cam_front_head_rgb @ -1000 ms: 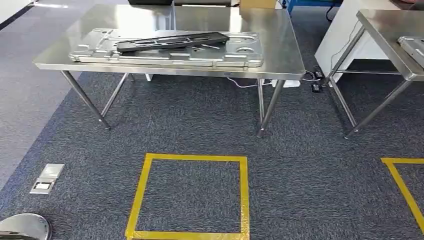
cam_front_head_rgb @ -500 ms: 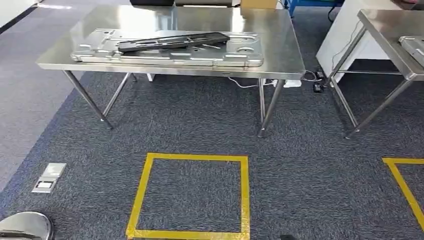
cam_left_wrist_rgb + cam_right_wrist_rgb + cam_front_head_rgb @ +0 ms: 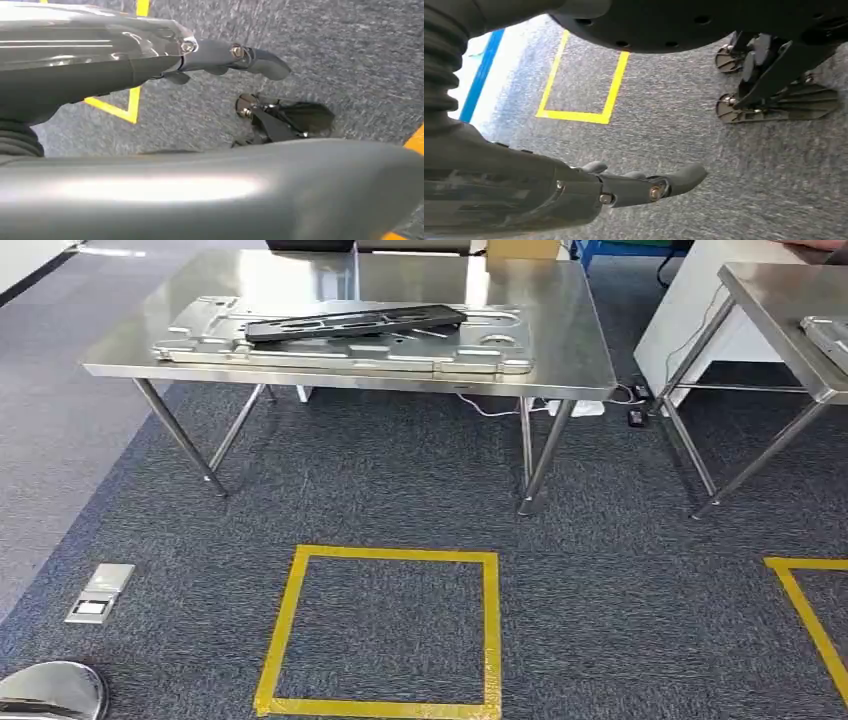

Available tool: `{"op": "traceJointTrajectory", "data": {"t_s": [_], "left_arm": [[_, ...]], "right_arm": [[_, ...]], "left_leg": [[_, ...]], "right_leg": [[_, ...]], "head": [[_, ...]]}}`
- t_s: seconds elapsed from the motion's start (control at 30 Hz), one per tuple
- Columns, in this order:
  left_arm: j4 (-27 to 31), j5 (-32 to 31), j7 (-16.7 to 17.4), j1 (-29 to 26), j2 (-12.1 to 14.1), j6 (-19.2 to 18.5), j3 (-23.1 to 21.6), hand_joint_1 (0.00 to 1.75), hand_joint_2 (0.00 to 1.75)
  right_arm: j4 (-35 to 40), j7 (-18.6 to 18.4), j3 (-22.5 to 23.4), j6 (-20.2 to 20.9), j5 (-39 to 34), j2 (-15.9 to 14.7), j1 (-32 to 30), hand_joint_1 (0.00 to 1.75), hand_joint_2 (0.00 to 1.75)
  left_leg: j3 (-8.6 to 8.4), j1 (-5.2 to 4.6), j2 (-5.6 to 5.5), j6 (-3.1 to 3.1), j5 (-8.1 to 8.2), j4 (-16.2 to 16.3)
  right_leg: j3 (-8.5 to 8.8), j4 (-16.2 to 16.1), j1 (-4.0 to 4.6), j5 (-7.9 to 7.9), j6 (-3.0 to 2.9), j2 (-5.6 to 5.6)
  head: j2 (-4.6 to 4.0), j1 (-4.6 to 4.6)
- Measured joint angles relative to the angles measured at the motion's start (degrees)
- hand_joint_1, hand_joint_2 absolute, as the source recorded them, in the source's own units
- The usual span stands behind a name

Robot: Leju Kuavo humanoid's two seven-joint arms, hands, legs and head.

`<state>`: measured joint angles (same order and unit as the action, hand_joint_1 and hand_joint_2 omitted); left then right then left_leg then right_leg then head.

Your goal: Take the parts from the cabinet and place them on the table.

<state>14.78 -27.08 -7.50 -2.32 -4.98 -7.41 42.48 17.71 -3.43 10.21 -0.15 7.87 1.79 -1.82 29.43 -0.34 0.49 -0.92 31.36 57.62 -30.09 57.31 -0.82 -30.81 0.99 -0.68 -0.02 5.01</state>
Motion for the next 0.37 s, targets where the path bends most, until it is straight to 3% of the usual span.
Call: {"op": "traceJointTrajectory", "data": {"t_s": [0.37], "left_arm": [[2.84, 12.94, 3.45, -2.79, 2.03, 3.50, -19.45, 0.00, 0.00]], "right_arm": [[2.05, 1.68, -4.41, 0.00, -3.69, -0.77, -2.95, 0.00, 0.00]], "left_leg": [[-0.01, 0.28, 0.00, 0.02, -0.01, -0.01]], "right_leg": [[-0.02, 0.08, 0.22, -0.03, -0.04, 0.00]], "head": [[0.00, 0.00]]}}
